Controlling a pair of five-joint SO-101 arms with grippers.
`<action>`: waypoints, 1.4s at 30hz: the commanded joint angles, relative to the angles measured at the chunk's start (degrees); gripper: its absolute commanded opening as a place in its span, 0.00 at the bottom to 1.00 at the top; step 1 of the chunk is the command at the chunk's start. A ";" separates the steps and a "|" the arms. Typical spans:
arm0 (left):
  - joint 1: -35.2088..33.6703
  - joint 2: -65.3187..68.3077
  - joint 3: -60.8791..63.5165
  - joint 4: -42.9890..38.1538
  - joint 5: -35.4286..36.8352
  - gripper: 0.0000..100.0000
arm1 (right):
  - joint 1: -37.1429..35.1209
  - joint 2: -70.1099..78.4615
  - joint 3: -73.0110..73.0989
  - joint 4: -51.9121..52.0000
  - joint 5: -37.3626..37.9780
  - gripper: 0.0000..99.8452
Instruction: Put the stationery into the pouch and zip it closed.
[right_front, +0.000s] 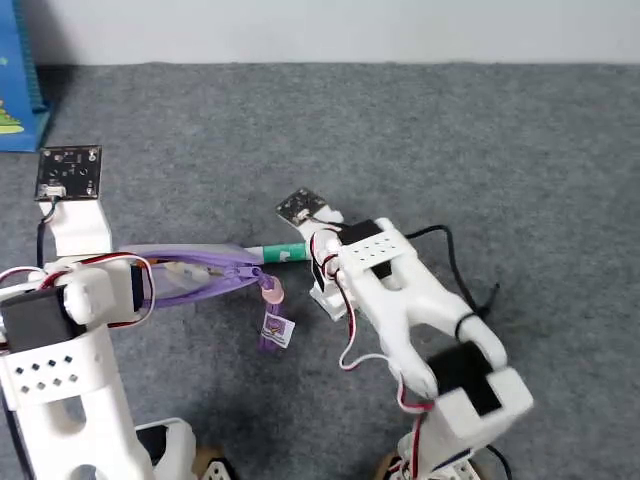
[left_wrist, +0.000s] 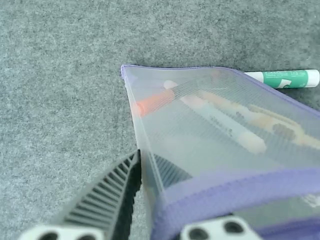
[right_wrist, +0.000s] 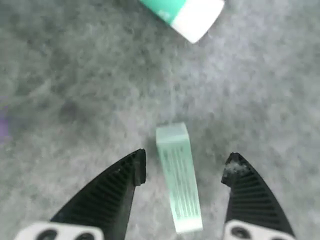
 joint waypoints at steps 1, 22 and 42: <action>-0.26 0.00 -0.22 -1.58 0.00 0.01 | -0.31 2.42 -1.49 -3.03 0.62 0.17; -0.26 0.00 -0.31 -1.58 0.00 0.01 | -0.75 -41.36 -1.23 4.26 -6.15 0.01; -0.09 0.00 -0.48 -1.58 0.18 0.01 | -17.63 -62.81 0.70 -17.63 -29.89 0.01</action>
